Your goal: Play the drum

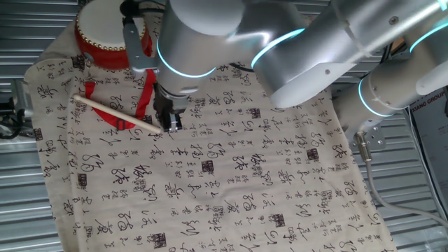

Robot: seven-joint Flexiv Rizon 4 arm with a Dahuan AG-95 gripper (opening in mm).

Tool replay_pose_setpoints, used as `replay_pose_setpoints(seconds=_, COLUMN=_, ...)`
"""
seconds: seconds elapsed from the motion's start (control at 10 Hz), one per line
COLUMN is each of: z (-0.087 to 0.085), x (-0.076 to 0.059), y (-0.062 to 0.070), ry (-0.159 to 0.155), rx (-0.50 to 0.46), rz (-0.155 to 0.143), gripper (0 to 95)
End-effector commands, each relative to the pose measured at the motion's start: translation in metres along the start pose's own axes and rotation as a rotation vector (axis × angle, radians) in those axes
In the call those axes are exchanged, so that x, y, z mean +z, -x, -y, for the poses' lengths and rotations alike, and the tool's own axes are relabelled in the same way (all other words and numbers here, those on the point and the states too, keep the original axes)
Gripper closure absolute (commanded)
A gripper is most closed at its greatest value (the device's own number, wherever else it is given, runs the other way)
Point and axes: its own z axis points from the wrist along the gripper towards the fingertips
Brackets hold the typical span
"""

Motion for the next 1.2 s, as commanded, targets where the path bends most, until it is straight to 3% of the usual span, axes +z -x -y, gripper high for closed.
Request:
replay_pose_setpoints(seconds=0.1, z=0.0004, x=-0.0422, y=0.0035, ry=0.002, rx=0.006, rz=-0.005, gripper=95.0)
replay_pose_setpoints(seconds=0.5, z=0.0034, x=-0.0384, y=0.0046, ry=0.016, rx=-0.049, rz=0.004, gripper=95.0)
replay_pose_setpoints(seconds=1.2, z=0.0034, x=-0.0388, y=0.0044, ry=0.016, rx=-0.141, rz=0.007, gripper=95.0)
